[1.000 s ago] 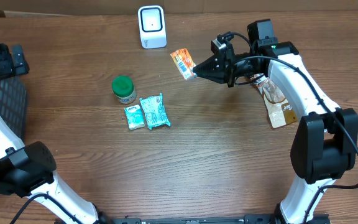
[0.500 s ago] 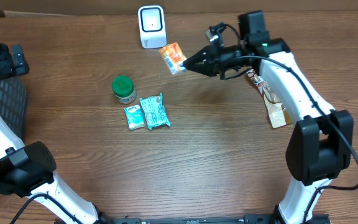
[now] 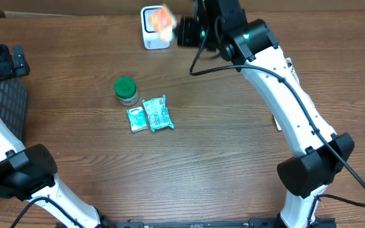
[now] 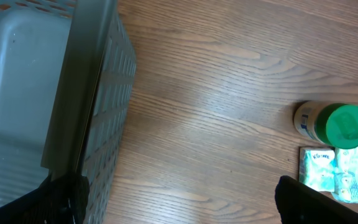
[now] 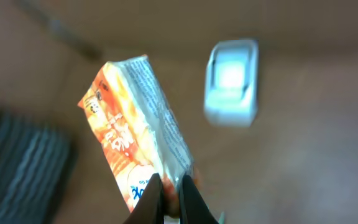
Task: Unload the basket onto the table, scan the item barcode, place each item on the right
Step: 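Lift the orange pack and hold it up to the scanner face, then carry the orange pack right and set it beside the mushroom bag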
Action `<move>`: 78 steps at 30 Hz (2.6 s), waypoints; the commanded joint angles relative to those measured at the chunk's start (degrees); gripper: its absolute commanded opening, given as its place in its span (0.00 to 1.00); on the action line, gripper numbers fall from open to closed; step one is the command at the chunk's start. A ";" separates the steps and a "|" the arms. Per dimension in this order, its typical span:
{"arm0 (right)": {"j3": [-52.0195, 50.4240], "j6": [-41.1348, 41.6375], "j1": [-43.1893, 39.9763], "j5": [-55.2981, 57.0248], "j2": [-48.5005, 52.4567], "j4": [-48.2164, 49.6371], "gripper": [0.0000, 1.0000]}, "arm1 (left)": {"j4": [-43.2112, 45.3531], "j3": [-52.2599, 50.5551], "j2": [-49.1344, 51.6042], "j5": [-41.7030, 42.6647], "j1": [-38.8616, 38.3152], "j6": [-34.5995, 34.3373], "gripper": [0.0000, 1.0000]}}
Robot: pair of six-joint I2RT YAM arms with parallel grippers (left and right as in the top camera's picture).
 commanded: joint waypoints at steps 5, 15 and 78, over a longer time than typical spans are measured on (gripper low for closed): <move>1.53 -20.35 3.58 28.79 2.51 17.44 0.04 | 0.07 1.11 -1.44 0.02 0.31 1.27 0.99; 1.51 -43.36 3.89 29.64 20.41 45.81 0.04 | 0.07 1.11 -1.44 0.02 0.31 1.27 1.00; -24.55 -1.73 -21.70 13.29 -6.97 -27.82 0.04 | 0.07 1.11 -1.44 0.02 0.31 1.25 1.00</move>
